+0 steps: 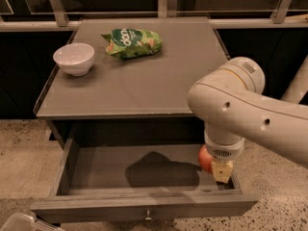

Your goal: Place apple into top drawer

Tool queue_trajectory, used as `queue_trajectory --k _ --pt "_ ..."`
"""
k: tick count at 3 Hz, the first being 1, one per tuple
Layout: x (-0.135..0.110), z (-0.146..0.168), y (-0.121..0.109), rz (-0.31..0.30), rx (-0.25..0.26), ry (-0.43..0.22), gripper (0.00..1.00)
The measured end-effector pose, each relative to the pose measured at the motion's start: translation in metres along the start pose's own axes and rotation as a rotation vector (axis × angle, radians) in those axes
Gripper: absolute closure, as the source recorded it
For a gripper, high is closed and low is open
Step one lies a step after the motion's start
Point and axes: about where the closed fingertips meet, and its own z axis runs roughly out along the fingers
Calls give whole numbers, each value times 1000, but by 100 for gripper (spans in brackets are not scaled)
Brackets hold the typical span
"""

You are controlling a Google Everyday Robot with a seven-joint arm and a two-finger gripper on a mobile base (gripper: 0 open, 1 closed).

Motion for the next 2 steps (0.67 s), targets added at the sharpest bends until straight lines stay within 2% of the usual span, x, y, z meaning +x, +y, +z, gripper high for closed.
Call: queue_trajectory --k 1,2 --pt "11 9 -51 93 115 -3 100" --pt "11 9 -51 93 115 -3 100"
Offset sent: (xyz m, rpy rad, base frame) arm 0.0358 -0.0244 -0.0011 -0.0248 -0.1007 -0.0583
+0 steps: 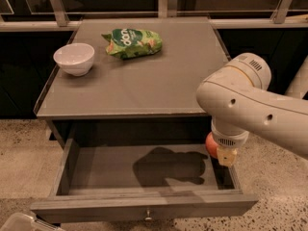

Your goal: Place apple into top drawer

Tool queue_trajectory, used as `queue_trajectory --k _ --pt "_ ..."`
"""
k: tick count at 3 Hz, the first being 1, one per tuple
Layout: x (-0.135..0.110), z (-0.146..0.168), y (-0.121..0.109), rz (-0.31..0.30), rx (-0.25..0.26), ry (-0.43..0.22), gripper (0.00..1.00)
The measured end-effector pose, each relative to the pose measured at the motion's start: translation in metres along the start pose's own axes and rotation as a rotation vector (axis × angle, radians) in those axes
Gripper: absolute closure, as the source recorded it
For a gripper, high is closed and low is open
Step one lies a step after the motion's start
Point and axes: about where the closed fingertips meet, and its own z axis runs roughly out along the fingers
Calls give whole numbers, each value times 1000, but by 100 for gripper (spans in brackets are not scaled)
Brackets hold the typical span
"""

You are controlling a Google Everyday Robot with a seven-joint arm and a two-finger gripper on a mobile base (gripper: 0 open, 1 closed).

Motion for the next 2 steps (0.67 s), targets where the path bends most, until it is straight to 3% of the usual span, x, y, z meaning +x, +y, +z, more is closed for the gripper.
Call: queue_trajectory --k 2 --pt "3 5 0 5 -5 20 100"
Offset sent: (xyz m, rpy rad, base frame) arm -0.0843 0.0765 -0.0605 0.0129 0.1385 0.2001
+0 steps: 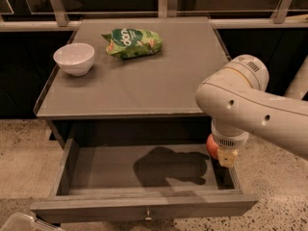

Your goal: Place apple into top drawer

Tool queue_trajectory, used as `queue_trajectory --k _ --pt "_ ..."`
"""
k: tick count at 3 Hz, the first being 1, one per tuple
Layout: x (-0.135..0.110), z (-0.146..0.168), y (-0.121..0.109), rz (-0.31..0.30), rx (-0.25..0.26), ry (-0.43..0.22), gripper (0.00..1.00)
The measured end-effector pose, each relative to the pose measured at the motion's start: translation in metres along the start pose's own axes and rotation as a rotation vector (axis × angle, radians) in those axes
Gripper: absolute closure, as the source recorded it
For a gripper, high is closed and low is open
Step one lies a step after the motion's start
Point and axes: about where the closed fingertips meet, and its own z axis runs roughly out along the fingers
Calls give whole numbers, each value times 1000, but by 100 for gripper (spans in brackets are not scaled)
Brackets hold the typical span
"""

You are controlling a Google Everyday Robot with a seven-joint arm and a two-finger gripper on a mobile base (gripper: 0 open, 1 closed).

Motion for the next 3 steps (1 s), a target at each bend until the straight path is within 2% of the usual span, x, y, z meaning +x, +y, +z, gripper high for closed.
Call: queue_trajectory --k 1,2,3 --pt "-19 -4 45 -100 -20 -38 100" --pt "-27 3 77 -167 -49 -26 100" --pt "-27 3 77 -167 -49 -26 100"
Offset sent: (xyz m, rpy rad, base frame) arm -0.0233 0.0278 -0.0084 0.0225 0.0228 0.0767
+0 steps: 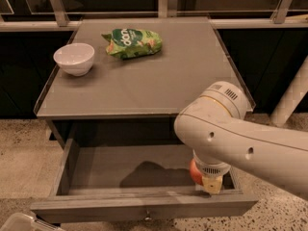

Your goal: Place apple into top drawer

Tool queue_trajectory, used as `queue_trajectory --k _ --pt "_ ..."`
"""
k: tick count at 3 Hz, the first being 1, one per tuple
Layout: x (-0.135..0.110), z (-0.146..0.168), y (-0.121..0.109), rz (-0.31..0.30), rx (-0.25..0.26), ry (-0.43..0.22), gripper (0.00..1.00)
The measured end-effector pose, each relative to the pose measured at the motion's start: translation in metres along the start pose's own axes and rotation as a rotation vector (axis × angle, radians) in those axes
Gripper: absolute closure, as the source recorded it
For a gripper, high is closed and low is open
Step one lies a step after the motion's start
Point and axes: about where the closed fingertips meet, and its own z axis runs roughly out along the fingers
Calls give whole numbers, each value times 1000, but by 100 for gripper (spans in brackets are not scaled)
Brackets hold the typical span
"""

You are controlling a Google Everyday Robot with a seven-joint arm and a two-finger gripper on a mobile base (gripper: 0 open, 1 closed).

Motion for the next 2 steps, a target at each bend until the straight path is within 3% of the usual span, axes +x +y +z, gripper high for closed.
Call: queue_trajectory --k 1,2 --pt "-22 -7 15 -63 4 -11 100" --pt "-54 -13 45 -182 21 -14 100"
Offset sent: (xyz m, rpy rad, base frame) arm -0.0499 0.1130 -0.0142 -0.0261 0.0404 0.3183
